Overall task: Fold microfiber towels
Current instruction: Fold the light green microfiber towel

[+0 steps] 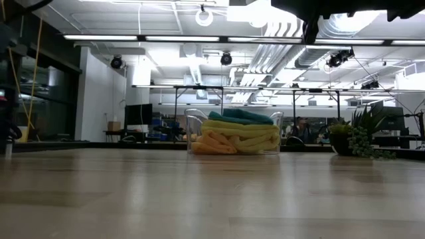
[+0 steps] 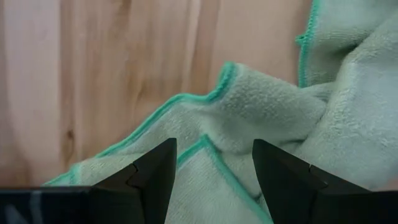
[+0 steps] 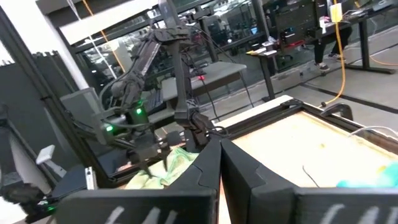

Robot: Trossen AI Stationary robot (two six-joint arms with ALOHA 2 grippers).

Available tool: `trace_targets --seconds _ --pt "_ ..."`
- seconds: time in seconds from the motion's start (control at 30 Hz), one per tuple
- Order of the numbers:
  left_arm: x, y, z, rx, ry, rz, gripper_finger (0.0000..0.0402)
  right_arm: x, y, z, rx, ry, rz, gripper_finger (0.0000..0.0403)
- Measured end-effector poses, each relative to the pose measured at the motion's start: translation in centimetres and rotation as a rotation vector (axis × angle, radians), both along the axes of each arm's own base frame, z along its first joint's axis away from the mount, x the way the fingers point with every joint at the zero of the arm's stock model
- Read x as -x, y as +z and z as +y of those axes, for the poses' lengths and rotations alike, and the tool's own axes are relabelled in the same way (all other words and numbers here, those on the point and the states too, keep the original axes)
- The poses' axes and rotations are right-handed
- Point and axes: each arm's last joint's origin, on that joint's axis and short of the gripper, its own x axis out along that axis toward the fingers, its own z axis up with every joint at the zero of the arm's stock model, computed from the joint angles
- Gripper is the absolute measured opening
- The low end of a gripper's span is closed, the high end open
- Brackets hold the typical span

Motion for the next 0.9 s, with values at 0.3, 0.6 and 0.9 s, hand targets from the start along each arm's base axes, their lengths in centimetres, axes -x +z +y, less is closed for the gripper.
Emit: trace_targets --seconds 0.3,0.6,0.9 --pt "0.2 -2.4 -0.4 -0.044 -0.075 0.042 0.02 0.0 -0.1 0.0 0.001 -0.007 0.008 0.0002" --pt "0.1 -3.8 -0.7 -0.065 -0.116 0.144 0.0197 0.0 -0.1 0.0 0.001 -0.008 0.014 0.0002" --pt "0.3 -3.7 -0.7 -0.039 -0.119 0.168 0.0174 0.0 -0.2 0.0 0.001 -0.01 0.019 0.0002"
